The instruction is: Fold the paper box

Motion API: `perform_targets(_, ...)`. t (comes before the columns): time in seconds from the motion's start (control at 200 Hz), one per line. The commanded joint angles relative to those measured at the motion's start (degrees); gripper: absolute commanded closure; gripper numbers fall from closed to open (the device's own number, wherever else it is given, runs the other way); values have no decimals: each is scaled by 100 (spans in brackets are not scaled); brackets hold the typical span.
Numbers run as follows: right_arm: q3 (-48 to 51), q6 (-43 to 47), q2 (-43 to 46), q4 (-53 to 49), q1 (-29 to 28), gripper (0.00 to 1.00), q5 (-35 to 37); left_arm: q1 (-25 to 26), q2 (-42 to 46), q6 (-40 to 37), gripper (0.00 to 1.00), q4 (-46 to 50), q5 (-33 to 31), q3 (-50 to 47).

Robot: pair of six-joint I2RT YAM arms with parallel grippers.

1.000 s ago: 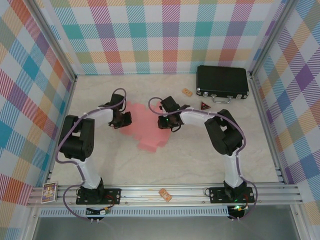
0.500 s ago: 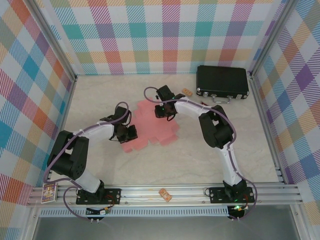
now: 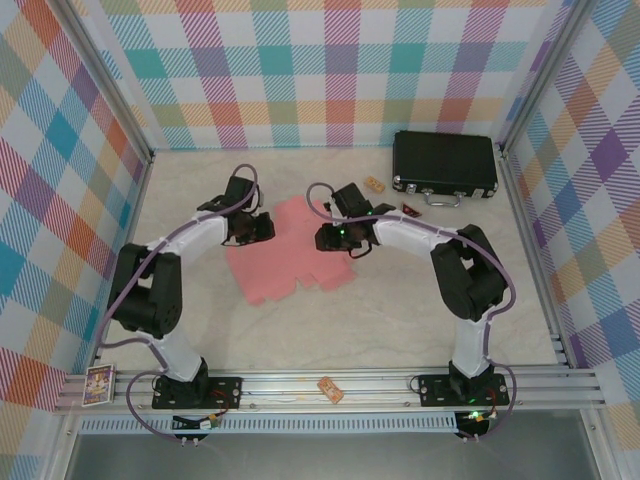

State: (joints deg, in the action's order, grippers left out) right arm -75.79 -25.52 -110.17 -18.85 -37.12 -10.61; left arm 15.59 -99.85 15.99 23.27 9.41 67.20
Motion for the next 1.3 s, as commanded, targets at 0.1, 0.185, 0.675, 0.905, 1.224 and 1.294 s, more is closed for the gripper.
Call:
perform_targets(0.1,261,-441,-200,361,-109,71,17,-17,-348,-440,91,117,-35,111)
perform_targets(0.185,131,-375,-354,250,-105,72,120,-19,-368,-393,94,128,-104,-45)
perform_targets(0.675,-847,-199,-1223,-337,20,77,598,321,541,494,96,196,-245,-1707)
perform_targets(0.905,-1871,332,-1833,-730,73,74,319,836,910,1583,94,-400,458,-2263)
perform_targets(1.224,-2066,513,-1765,-850,100,72,451,1280,988,2038,92,-935,614,-2226)
perform_targets(1.294,-2036,522,-1561,-816,124,71,400,1279,1115,1917,88,-823,630,-2011)
